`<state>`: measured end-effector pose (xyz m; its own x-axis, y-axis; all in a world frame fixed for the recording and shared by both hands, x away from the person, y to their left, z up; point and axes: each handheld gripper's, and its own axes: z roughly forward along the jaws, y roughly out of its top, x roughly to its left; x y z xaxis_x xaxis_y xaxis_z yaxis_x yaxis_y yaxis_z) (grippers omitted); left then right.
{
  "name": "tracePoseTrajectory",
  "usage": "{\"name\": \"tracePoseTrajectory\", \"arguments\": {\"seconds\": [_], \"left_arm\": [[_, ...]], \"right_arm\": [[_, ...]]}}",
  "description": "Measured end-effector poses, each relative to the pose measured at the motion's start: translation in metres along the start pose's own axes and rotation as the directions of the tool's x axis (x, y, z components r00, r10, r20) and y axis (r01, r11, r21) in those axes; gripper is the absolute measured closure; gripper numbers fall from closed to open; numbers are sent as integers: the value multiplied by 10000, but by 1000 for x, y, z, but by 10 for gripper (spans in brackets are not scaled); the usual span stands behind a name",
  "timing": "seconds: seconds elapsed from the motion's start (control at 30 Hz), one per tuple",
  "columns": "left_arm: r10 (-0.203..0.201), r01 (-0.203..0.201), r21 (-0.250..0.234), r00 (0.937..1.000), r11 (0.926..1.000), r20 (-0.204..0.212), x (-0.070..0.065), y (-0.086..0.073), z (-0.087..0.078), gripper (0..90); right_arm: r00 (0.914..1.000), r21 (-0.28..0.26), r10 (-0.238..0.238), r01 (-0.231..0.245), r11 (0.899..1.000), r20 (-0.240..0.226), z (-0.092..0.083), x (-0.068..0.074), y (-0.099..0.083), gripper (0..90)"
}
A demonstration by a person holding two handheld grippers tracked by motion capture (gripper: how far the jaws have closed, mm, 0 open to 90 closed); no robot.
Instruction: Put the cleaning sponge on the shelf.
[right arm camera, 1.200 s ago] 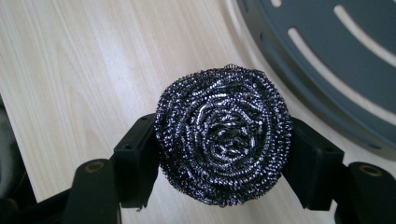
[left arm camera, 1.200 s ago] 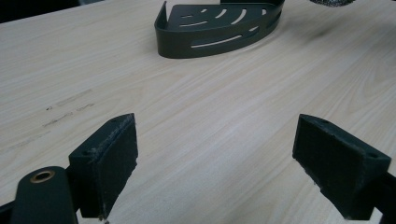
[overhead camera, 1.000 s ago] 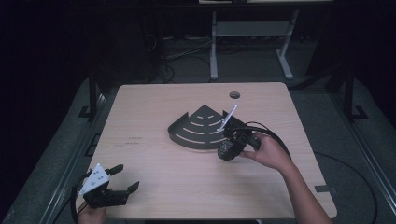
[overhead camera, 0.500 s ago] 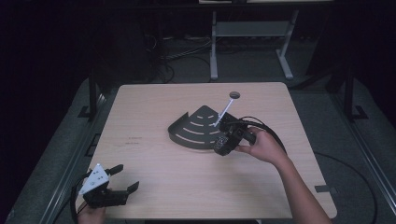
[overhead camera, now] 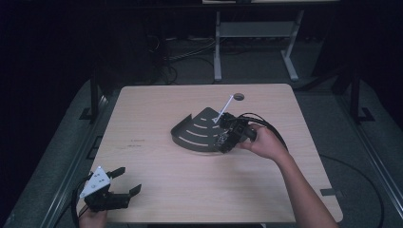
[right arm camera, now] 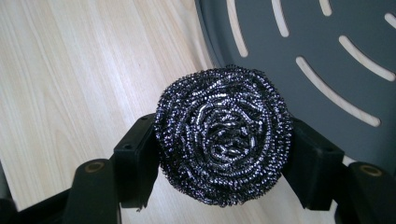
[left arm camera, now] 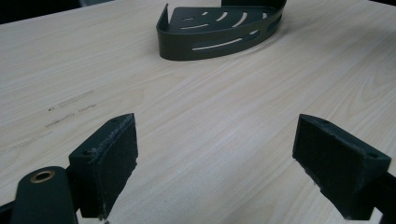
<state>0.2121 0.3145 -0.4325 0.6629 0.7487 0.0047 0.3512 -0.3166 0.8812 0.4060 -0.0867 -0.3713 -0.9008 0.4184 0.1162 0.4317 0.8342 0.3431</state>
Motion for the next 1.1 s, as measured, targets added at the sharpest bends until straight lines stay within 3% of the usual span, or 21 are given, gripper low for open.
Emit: {"name": "tracePoseTrajectory", "arguments": {"seconds": [0.6, 0.87, 1.1], "left_arm": [[48, -48, -54, 10000, 10000, 31, 0, 1, 0, 133], [27, -27, -110, 10000, 9999, 6, 0, 1, 0, 133], [15, -14, -71, 10000, 10000, 28, -1, 1, 1, 133]], "right_arm": [[10000, 85, -59, 59, 9999, 34, 5, -6, 20, 334], [9999, 145, 135, -134, 9998, -88, 9, -14, 26, 334], [9999, 60, 132, -132, 9999, -45, 5, -15, 33, 334]]}}
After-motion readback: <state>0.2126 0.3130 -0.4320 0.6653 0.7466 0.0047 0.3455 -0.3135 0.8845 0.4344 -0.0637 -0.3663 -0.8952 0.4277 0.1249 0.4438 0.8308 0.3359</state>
